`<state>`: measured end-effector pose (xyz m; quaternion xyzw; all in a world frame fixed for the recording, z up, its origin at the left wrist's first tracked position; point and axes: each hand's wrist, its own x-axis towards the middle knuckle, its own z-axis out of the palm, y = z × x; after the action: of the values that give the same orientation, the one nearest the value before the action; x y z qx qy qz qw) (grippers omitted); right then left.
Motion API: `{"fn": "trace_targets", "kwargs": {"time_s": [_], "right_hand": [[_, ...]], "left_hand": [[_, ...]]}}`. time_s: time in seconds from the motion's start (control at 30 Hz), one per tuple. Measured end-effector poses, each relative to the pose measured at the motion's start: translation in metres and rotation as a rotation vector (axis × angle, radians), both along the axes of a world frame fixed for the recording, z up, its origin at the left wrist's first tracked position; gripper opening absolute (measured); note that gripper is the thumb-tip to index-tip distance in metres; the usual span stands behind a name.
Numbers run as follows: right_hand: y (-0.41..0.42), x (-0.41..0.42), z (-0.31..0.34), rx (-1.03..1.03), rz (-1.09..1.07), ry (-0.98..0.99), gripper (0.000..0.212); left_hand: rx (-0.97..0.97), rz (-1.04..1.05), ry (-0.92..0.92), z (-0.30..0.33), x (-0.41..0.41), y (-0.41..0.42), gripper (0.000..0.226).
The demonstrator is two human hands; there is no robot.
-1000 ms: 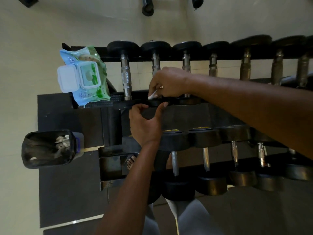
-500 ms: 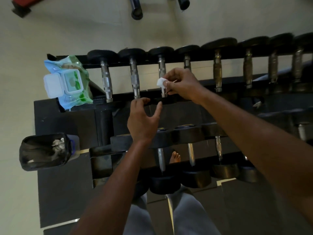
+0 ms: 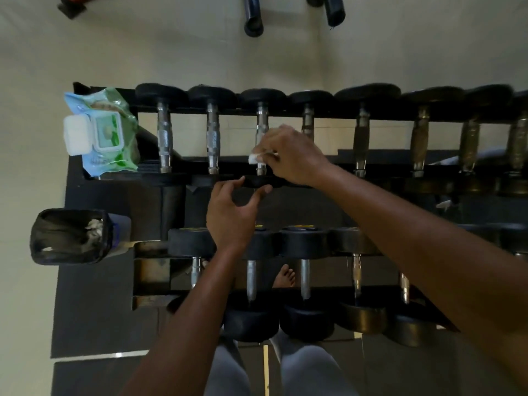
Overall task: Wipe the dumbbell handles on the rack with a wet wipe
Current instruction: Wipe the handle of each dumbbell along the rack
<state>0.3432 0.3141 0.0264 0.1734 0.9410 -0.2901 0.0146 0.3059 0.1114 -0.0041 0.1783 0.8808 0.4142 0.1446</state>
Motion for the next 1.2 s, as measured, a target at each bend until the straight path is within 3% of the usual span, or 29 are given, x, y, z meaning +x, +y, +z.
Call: {"fn": "trace_targets", "kwargs": {"time_s": [0.23, 0.4, 0.63, 0.83, 1.2], "right_hand": [[0.008, -0.013, 0.009, 0.324, 0.326, -0.162, 0.048], [-0.003, -0.045, 0.018, 0.436, 0.432, -0.306, 0.039], [0.005, -0.006, 0.029, 0.275, 0.258, -0.244, 0.018], [0.003, 0.023, 0.013, -0.065, -0.100, -0.286, 0.008], [-0.005, 0.010, -0.017, -0.078, -0.251, -0.310, 0.013]], "left_hand": [[-0.026, 0.038, -0.084, 0.002, -0.001, 0.005, 0.053], [-0.106, 0.013, -0.124, 0.010, -0.005, 0.006, 0.060], [-0.161, 0.001, -0.181, 0.026, -0.012, 0.009, 0.054], [-0.198, 0.016, -0.182, 0.031, -0.010, 0.013, 0.055], [-0.221, 0.019, -0.144, 0.030, -0.007, 0.014, 0.061]]}}
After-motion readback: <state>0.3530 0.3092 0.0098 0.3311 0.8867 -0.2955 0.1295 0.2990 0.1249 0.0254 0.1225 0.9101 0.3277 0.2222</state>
